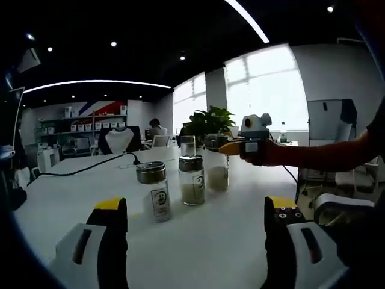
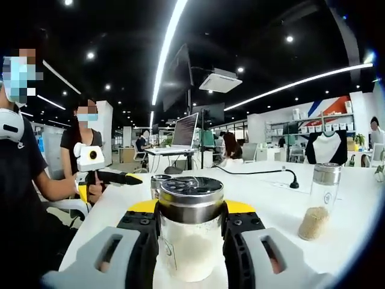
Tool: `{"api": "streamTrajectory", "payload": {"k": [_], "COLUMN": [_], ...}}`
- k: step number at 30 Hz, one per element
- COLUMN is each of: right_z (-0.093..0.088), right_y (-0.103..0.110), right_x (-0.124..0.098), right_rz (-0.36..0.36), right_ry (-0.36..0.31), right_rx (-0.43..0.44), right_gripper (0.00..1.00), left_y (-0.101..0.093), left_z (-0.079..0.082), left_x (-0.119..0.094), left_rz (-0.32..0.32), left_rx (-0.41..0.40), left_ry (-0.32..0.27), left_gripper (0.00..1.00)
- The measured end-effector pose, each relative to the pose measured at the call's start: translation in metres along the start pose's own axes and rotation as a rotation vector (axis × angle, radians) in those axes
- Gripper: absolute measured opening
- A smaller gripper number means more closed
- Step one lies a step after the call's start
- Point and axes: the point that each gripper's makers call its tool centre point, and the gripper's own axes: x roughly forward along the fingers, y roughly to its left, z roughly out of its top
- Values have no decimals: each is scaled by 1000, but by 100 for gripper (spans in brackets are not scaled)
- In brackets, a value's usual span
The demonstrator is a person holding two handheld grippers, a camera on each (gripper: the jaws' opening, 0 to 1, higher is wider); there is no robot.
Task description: Rotate the seasoning bottle until the label or dispensing opening points toward the visible target arrow and the bottle remains upright within the marked orientation range
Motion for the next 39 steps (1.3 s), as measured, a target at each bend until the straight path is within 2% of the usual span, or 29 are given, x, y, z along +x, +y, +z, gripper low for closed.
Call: {"api": "streamTrajectory", "payload": {"k": [6,14,39], "right_z": [1,1,2], "right_y": [-1,-2,-6], "right_x": [-1,-3,-5], "right_rz": [14,-39,-73], "right_ry": [-16,-19,-1], "right_rx": [-3,-7,-8], "right_gripper": [38,38,38], "left_y": [1,0,1], "left_z": [-1,-2,0], "left_x": [-1,-1,-2], "left_rz": [3,1,7], "left_rx": [0,-4,-5], "left_ry": [4,4,4], "left_gripper": [100,100,100]}}
